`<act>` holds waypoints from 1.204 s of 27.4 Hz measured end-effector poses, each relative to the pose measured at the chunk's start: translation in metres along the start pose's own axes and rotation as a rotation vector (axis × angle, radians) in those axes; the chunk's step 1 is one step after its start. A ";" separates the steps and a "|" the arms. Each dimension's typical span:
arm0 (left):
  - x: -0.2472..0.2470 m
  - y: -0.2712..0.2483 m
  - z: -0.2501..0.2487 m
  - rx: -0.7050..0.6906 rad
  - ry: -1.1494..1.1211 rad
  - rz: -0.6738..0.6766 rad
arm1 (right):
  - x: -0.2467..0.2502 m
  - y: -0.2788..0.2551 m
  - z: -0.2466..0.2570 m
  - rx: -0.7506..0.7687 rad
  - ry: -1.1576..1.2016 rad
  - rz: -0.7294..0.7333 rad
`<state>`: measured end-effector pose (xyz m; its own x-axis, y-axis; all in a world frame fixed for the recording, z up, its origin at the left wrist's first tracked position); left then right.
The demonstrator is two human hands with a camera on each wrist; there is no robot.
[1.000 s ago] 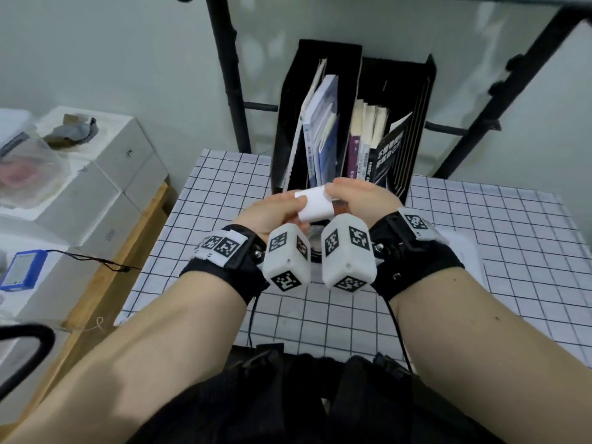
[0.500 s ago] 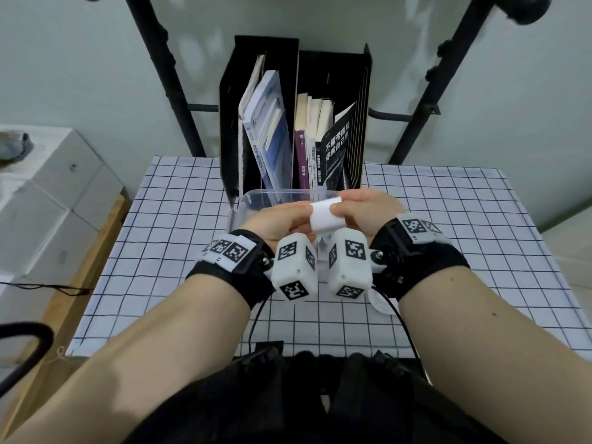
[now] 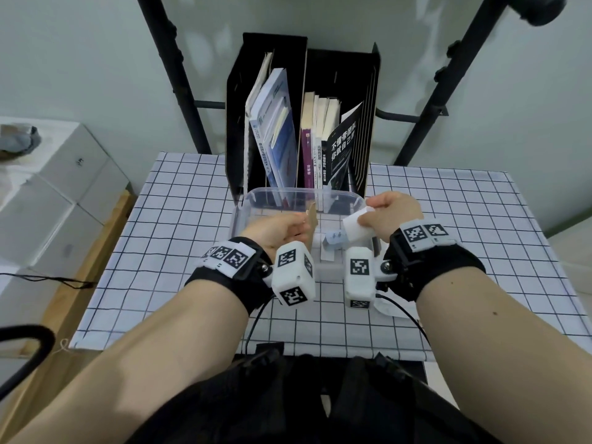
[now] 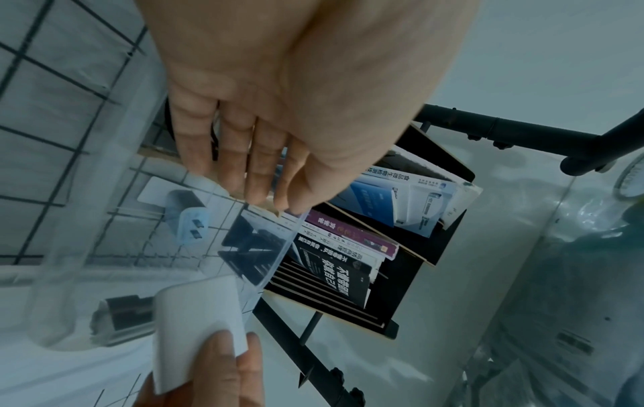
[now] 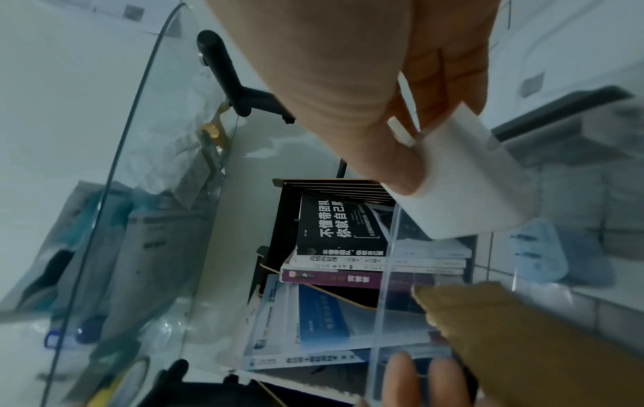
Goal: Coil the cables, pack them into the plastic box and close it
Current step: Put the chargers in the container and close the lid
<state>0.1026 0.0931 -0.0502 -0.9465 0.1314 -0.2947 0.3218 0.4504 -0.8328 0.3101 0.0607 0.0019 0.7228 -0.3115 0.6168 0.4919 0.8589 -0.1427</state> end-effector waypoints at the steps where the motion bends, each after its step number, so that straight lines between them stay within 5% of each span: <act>1: 0.000 0.000 0.001 0.000 0.014 -0.004 | -0.001 0.001 -0.001 0.007 -0.028 0.009; 13: 0.006 0.002 0.009 0.041 0.020 0.017 | -0.051 0.004 0.015 0.227 -0.465 0.298; 33: 0.008 0.002 0.009 0.045 -0.012 0.018 | -0.090 -0.011 0.022 0.305 -0.884 0.637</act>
<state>0.0963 0.0872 -0.0586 -0.9402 0.1284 -0.3154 0.3399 0.4077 -0.8475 0.2289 0.0882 -0.0346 0.1431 0.5112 0.8475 -0.0702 0.8593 -0.5065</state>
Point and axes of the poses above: each hand's wrist, its own y-axis towards the middle knuckle, its own x-axis out of the back of the hand, z = x × y, the point moved 9 cm from there along y, towards the middle knuckle, and after that the axes turned 12 degrees about x, right-handed, at the moved point
